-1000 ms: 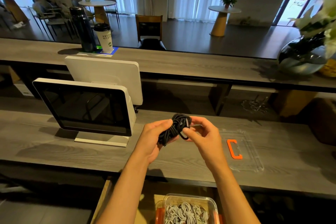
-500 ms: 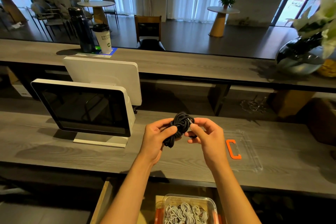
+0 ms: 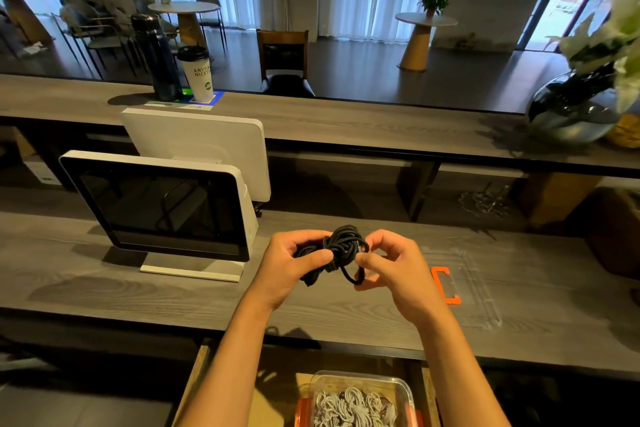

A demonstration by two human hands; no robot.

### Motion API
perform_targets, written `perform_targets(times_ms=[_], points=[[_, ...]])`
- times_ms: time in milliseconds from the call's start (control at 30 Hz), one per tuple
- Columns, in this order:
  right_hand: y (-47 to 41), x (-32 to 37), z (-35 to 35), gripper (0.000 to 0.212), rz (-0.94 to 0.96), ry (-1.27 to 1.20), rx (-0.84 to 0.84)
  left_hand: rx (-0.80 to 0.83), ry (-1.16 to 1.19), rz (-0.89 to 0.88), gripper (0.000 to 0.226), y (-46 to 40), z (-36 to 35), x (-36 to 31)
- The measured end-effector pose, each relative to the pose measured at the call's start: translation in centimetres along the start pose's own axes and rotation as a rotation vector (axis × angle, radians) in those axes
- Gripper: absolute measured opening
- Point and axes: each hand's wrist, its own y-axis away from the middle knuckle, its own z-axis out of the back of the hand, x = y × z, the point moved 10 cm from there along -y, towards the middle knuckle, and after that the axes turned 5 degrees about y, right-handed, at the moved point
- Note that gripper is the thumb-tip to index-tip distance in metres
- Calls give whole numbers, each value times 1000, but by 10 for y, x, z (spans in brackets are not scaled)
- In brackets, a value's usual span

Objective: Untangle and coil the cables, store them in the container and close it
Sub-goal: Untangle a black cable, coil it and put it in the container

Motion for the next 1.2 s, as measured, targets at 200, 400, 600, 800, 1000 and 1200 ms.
perform_targets(times_ms=[200,400,600,800,1000,1200], points=[[0,-3,4,13,-21,-77,-134,-17,9,-37,39,0,5,1],[2,-6,8,7,24,-191,-254,-97,69,-61,38,2,7,2],[-3,-1,-5,33,88,-206,-53,-201,379,148,29,0,3,28],[-1,-3,-4,19,81,-164,-109,-186,368,160,32,1,-2,35],[5,0,2,18,147,-228,-178,-79,464,178,40,2,-19,35],[5,1,10,20,172,-278,-265,-57,529,250,44,8,-30,44]])
